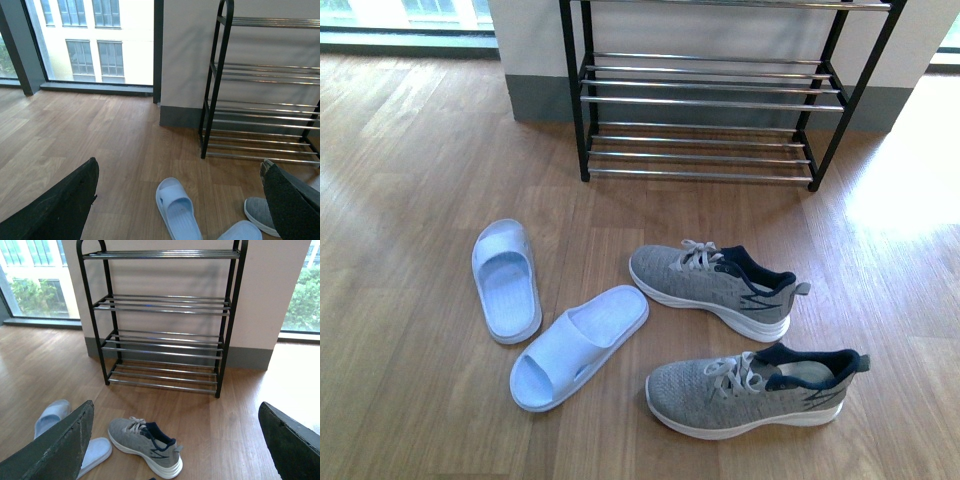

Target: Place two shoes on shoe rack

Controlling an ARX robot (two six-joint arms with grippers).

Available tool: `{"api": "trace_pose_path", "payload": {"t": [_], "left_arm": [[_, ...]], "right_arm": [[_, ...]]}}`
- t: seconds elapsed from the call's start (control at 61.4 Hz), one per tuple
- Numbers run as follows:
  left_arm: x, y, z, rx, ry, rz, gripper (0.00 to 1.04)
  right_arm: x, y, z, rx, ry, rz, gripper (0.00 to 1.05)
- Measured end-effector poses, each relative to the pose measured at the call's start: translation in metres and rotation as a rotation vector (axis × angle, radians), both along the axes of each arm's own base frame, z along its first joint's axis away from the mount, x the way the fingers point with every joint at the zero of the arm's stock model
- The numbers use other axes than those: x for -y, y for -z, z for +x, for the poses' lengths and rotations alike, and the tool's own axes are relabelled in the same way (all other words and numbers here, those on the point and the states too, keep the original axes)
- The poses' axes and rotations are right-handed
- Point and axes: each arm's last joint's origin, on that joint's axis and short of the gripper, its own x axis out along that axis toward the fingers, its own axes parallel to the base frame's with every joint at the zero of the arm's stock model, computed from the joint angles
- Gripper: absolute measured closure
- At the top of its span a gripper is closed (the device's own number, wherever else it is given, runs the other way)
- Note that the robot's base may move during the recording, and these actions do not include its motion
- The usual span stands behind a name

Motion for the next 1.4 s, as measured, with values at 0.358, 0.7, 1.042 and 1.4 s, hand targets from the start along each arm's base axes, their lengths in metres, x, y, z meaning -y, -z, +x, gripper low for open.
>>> {"api": "trace_pose_path", "payload": {"t": [0.358, 0.7, 1.042, 1.4], "left_arm": [[0.000, 0.000, 0.000, 0.000, 0.000, 0.000, 0.09], [0.000, 0.000, 0.000, 0.000, 0.000, 0.001, 0.09], [0.000, 0.000, 0.000, 0.000, 0.000, 0.001, 0.09], [0.000, 0.000, 0.000, 0.000, 0.000, 0.001, 0.09]], "right_arm": [[0.000, 0.000, 0.000, -0.002, 0.000, 0.000, 0.09], [0.010, 0.014, 0.069, -0.391, -0.017, -0.052, 0.09], [0.012, 0.144, 0.147, -0.870, -0.259, -0.402, 0.09], [0.016, 0.222, 0.161, -0.981, -0.354, -0.506, 0.09]]}}
